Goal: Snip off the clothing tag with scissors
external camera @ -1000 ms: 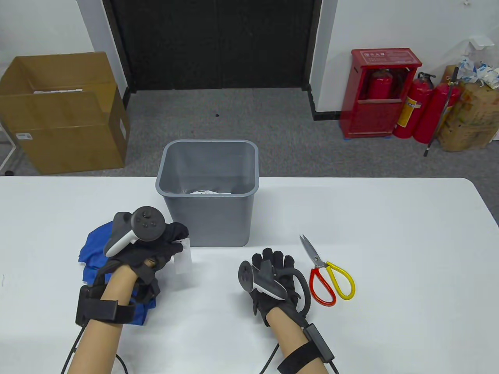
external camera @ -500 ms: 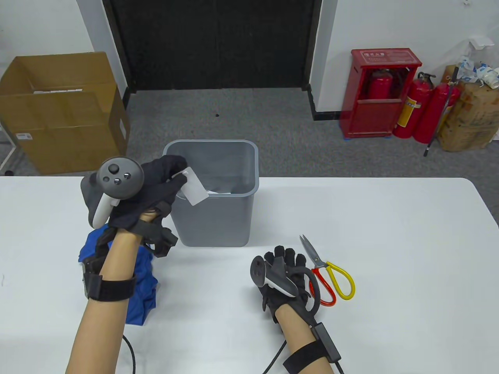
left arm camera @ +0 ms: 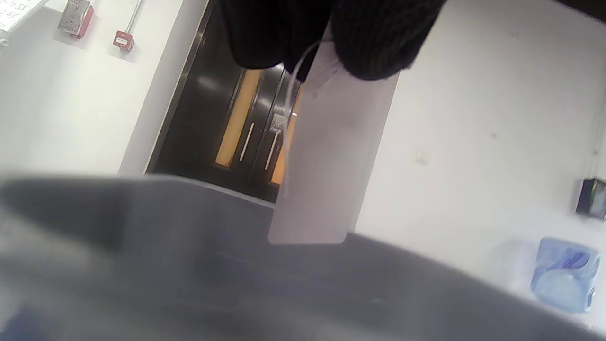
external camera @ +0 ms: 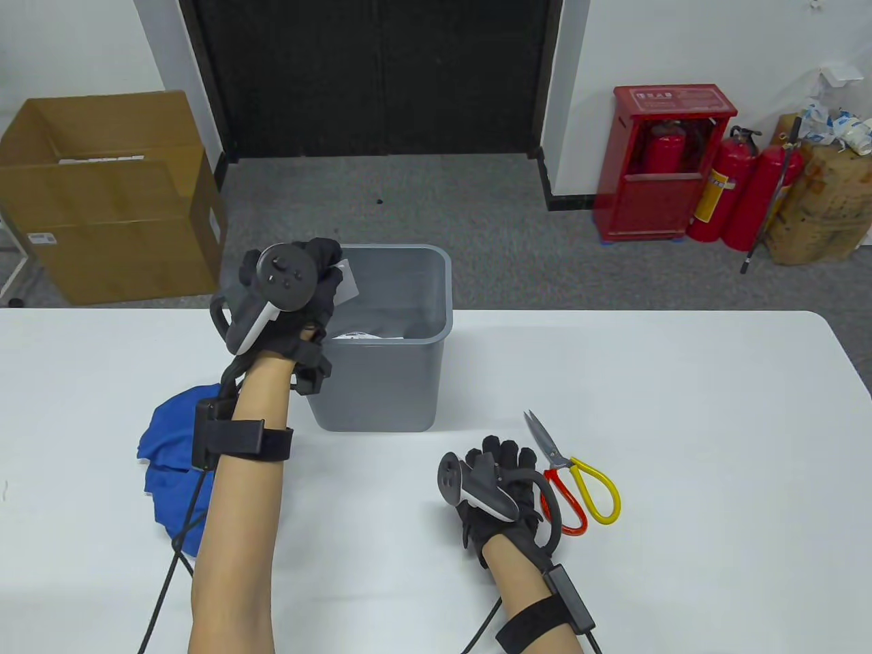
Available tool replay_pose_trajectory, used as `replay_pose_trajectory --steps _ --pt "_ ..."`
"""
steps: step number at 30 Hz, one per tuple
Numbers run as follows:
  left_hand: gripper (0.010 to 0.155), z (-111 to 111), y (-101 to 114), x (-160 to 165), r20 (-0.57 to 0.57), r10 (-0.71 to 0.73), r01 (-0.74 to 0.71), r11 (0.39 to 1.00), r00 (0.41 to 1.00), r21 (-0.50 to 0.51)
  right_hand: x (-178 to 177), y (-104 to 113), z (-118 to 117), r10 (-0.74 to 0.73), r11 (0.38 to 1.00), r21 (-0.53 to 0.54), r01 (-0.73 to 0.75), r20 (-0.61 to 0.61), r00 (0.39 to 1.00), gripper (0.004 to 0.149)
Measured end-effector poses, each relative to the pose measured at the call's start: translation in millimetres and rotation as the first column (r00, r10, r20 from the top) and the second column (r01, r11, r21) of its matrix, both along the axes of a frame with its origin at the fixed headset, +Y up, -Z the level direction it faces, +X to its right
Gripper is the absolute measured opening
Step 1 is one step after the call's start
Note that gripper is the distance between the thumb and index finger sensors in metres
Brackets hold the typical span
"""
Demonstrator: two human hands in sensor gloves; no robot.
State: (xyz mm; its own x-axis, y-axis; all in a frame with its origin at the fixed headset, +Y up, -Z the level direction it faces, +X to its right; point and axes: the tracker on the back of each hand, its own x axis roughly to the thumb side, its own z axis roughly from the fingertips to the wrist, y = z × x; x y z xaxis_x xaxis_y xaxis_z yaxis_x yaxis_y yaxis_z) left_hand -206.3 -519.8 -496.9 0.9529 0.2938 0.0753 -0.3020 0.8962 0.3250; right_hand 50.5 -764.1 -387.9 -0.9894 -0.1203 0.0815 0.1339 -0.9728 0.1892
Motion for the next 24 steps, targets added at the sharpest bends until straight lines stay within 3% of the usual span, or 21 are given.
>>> replay_pose_trajectory --steps 5,12,19,24 --pt "0.051 -10 -18 5 0.031 -0.048 0.052 0.992 0.998 -0.113 0 0 0 0.006 1.0 -0.002 -0.006 0.0 1.0 0.075" --pt "0.055 3 -16 -4 0.111 0.016 -0.004 0.994 0.994 -0.105 1 4 0 0.013 1.0 0.004 -0.013 0.002 1.0 0.075" --pt "0.067 52 -11 -36 0.174 -0.02 0.035 0.996 0.985 -0.082 7 19 -1 -0.038 0.998 0.049 0.037 0.015 0.999 0.076" --pt "0.073 96 -22 -61 0.208 -0.029 0.043 0.997 0.978 -0.066 14 21 -2 -0.048 0.997 0.059 0.046 0.033 0.998 0.076"
